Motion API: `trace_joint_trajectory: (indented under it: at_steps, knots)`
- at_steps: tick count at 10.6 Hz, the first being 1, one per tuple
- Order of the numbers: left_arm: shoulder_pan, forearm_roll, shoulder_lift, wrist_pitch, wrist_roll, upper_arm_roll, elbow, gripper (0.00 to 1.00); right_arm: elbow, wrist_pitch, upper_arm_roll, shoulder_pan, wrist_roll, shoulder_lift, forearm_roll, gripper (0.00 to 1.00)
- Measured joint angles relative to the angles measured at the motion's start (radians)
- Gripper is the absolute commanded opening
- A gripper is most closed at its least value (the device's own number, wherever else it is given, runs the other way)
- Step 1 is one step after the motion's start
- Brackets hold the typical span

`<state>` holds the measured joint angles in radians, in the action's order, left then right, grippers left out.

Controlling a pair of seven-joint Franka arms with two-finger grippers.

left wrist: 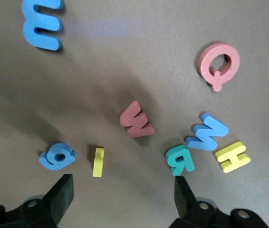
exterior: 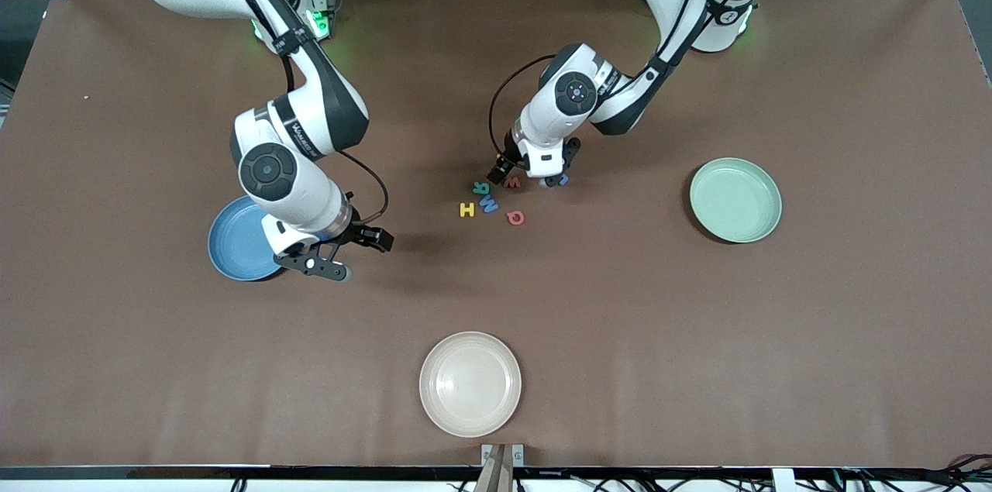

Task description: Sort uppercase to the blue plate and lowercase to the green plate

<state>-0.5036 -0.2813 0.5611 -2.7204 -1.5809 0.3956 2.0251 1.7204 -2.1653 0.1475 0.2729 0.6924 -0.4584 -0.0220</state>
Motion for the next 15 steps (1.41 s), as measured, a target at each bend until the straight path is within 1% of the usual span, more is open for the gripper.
trace_joint_trajectory:
  at_steps: [1,5,6,7,10,14,15]
  knots:
    - [-0.003,0.001,0.002,0.000,-0.003,0.000,0.002,0.78,0.000,0.000,0.000,0.000,0.000,0.001,0.000,0.98]
    - [-0.021,0.038,0.044,-0.005,-0.021,-0.002,0.005,0.78,-0.002,0.005,-0.001,-0.014,-0.001,0.007,0.000,0.96]
    - [-0.026,0.066,0.052,-0.007,-0.041,-0.002,0.005,0.75,-0.003,0.007,-0.001,-0.018,-0.001,0.008,0.000,0.96]
    - [-0.028,0.089,0.056,-0.008,-0.060,-0.002,0.004,0.69,-0.006,0.010,-0.001,-0.020,-0.001,0.009,0.000,0.96]
    - [-0.028,0.100,0.058,-0.009,-0.071,-0.008,-0.001,0.63,-0.012,0.015,-0.001,-0.023,-0.001,0.010,0.000,0.95]
    - [-0.028,0.100,0.059,-0.009,-0.087,-0.019,-0.008,0.65,-0.019,0.016,-0.001,-0.025,-0.001,0.011,0.000,0.95]
    - [-0.028,0.100,0.060,-0.009,-0.092,-0.020,-0.010,0.67,-0.023,0.018,-0.001,-0.025,-0.001,0.011,0.000,0.95]
